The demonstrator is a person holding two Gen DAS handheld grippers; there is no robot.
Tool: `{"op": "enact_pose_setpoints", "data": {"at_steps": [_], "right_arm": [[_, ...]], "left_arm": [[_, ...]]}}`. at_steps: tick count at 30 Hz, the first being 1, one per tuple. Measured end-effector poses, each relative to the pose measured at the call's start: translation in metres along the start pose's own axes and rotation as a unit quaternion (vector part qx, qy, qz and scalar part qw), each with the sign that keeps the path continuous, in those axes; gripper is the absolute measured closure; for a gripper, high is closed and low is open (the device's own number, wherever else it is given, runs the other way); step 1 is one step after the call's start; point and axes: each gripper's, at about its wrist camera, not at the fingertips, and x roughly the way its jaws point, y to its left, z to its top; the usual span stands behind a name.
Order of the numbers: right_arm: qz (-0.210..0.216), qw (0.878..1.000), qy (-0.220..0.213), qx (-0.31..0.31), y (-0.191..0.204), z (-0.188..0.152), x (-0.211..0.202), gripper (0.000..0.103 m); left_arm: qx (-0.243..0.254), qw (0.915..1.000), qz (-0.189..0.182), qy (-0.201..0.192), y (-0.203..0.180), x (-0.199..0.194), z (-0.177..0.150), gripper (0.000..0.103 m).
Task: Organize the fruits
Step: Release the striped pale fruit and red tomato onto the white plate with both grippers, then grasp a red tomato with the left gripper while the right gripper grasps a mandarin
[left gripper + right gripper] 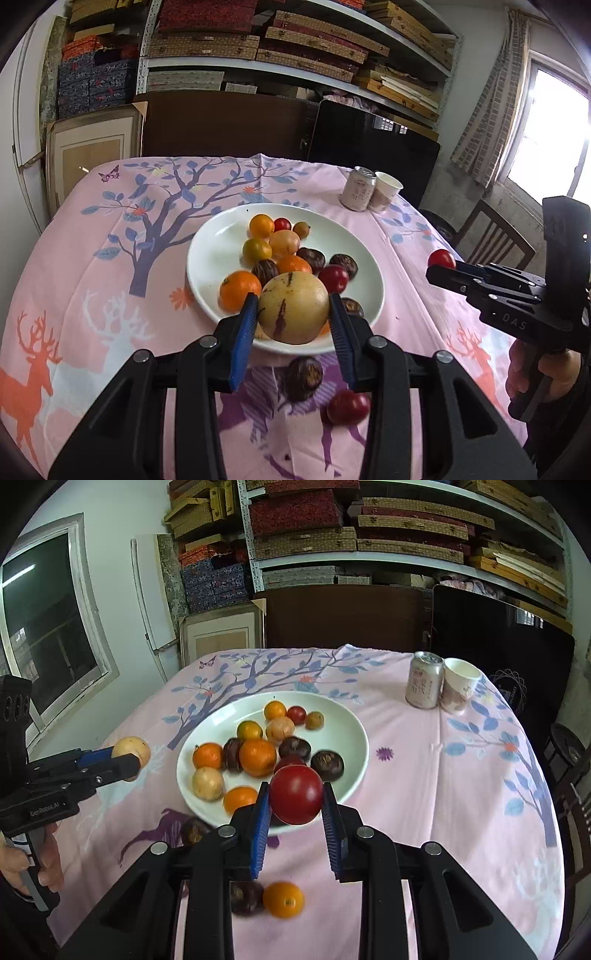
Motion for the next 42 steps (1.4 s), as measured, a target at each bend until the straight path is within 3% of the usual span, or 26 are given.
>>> {"op": "enact_pose_setpoints", "data": {"at_steps": [4,8,10,11,12,16,19,21,24,27,32,35,39,42], "right_arm": [[0.010,1.000,0.011,0.009,-0.002,0.027,0.049,0.076],[0.008,1.000,0.021,0.001,0.002,0.032,0.088,0.074],[-0.002,1.000,0.012,0.000,0.002,0.033,0.095,0.065],[-0.007,1.000,0.003,0.003,0.001,0.033,0.093,0.050],[-0.006,1.000,-0.006,0.005,0.001,0.032,0.089,0.045],[0.009,1.000,-0.015,0.020,-0.006,0.021,0.066,0.045],[0.015,0.999,-0.018,0.039,-0.010,0.002,0.036,0.045],[0.022,0.998,-0.018,0.049,-0.011,-0.019,0.013,0.043],[0.028,0.997,-0.029,0.068,-0.013,-0.061,-0.020,0.035],[0.042,0.993,-0.036,0.105,-0.020,-0.101,-0.039,0.034],[0.030,0.990,-0.050,0.132,-0.030,-0.128,-0.045,0.034],[0.008,0.992,-0.058,0.115,-0.028,-0.137,-0.044,0.034],[0.021,0.989,-0.075,0.122,-0.033,-0.141,-0.050,0.034],[0.027,0.988,-0.068,0.134,-0.039,-0.141,-0.047,0.034]], "left_arm": [[-0.027,0.9994,0.002,0.019,0.016,0.048,0.033,0.065],[-0.046,0.9982,0.009,0.036,0.030,0.089,0.049,0.065],[-0.048,0.9974,0.017,0.050,0.035,0.104,0.051,0.065],[-0.054,0.9967,0.021,0.057,0.037,0.110,0.051,0.065],[-0.060,0.9964,0.019,0.057,0.040,0.111,0.050,0.062],[-0.061,0.9978,0.017,0.018,0.041,0.084,0.044,0.033],[-0.059,0.9982,0.005,-0.006,0.035,0.052,0.037,0.025],[-0.040,0.9992,-0.002,-0.006,0.025,0.032,0.024,0.025],[0.024,0.9995,0.022,0.003,0.003,0.010,-0.012,0.025],[0.092,0.9944,0.049,0.019,-0.024,0.001,-0.056,0.025],[0.158,0.9848,0.061,0.037,-0.070,0.003,-0.104,0.024],[0.172,0.9815,0.076,0.033,-0.084,0.009,-0.112,0.028],[0.150,0.9844,0.069,0.059,-0.080,0.026,-0.110,0.052],[0.147,0.9850,0.064,0.063,-0.081,0.036,-0.111,0.054]]}}
